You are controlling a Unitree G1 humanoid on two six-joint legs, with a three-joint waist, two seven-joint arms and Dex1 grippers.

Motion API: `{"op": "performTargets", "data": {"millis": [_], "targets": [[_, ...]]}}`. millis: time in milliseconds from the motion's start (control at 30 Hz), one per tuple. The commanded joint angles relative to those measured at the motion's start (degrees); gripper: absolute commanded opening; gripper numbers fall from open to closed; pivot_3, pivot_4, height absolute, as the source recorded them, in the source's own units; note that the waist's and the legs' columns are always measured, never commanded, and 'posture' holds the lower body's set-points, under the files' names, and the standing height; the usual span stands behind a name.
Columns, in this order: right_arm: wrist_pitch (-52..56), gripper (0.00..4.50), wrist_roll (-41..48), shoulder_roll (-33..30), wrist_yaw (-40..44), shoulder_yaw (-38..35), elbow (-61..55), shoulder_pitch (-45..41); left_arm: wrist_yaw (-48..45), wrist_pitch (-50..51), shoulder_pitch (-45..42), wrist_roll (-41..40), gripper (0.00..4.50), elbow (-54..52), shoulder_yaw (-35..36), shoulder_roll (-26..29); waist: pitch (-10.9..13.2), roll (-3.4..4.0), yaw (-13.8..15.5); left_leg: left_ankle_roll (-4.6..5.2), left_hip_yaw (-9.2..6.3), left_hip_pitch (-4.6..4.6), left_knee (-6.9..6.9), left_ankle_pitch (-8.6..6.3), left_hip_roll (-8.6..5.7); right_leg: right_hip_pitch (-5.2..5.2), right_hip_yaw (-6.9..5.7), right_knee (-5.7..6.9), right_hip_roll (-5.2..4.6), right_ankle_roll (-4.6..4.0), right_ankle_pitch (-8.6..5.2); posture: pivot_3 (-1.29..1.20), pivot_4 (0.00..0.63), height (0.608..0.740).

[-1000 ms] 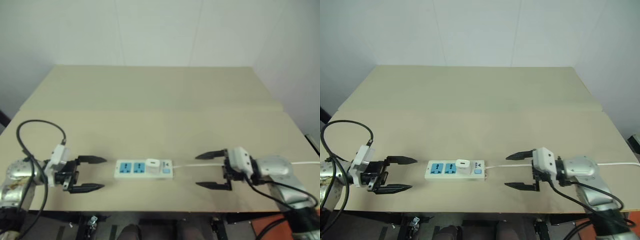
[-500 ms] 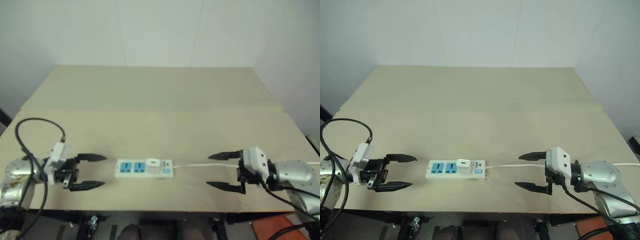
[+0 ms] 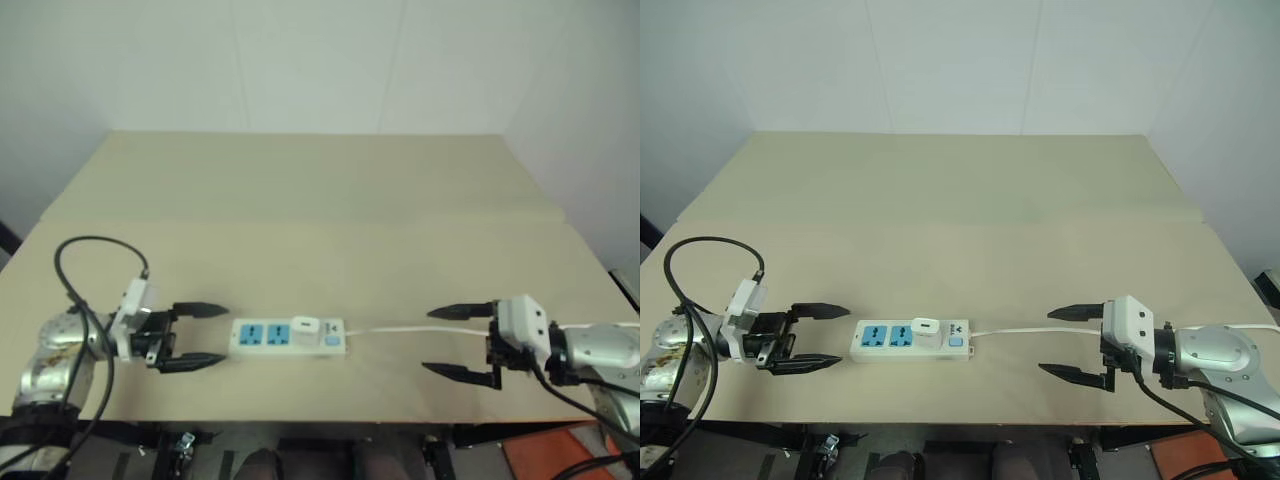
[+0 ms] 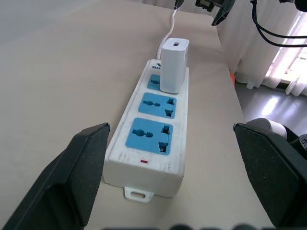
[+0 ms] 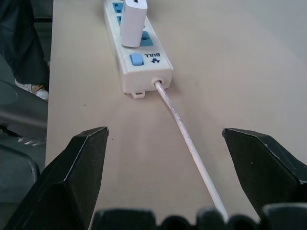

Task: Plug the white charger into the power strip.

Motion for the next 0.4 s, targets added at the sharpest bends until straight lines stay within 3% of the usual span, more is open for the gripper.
{"op": "performTargets", "data": {"millis": [33,400], "targets": [[-0.5,4.45,1.1,-0.5,-0.1,-1.7,-2.0,-0.1,0.0,-0.5,-0.4,0.0,4.50,-0.7,1.4,-0.5,0.0,0.00,0.0,0.00,0.00,0.00,0.03,0.00,0.00,0.00,0.00,0.02,0.00,0.00,0.00,0.00,0.150,0.740],[-1.3,4.45,0.1,-0.2,-0.3,-1.2,-1.7,0.4,0.1,0.1,-1.7,0.2,4.50,-0.7,1.4,-1.0,0.0,0.00,0.0,0.00,-0.02,-0.04,0.52,0.00,0.00,0.12,0.00,0.18,0.01,0.09,0.06,0.00,0.150,0.740]]}}
